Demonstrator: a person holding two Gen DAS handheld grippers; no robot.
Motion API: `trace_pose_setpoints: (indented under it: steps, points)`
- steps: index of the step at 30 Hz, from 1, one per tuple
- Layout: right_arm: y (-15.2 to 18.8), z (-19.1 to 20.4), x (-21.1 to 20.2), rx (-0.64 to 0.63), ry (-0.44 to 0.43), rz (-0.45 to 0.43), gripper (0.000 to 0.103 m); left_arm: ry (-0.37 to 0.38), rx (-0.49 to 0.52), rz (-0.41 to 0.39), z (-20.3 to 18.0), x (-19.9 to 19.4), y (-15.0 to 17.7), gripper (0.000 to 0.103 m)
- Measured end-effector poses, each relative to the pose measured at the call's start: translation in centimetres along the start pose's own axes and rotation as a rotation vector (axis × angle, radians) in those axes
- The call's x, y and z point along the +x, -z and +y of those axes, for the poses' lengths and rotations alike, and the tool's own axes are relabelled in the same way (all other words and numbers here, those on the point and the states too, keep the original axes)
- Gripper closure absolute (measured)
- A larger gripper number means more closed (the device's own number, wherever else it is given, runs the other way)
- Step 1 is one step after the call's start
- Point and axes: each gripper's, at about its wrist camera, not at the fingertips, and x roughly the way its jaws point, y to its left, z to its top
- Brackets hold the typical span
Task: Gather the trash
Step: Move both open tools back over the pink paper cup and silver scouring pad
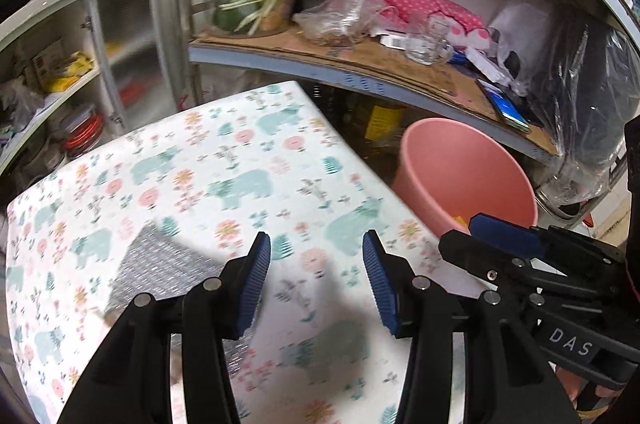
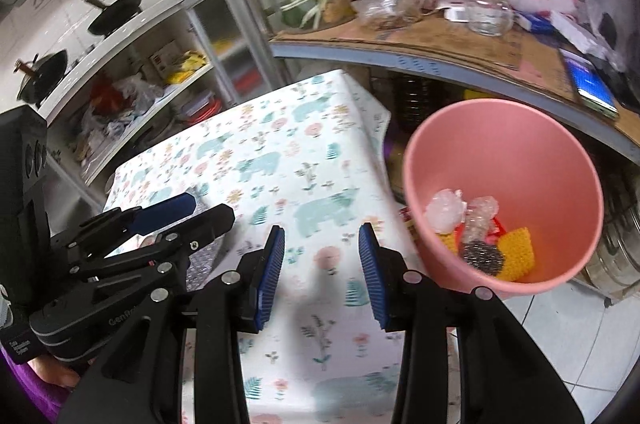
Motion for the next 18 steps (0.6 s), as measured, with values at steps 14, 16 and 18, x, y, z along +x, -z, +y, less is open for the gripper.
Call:
trace_pose_setpoints:
  steps: [14,16,18]
  points:
    - [0.9,5.6,2.0,-0.12,-0.079,0.057,0.064,-0.069,-0.093,0.014,6.1,-2.7,3.5,0.056]
    - [0.9,6.1,2.2,-0.132,-0.089,0.062,0.064,-0.083,-0.099,0.011,6.9,-3.3,4.1,0.056]
    - [1.0,6.6,2.4,-0.144,-0.102,0.066,0.064,-0.095,-0.107,0.013,7.9,-3.7,4.7,0.056]
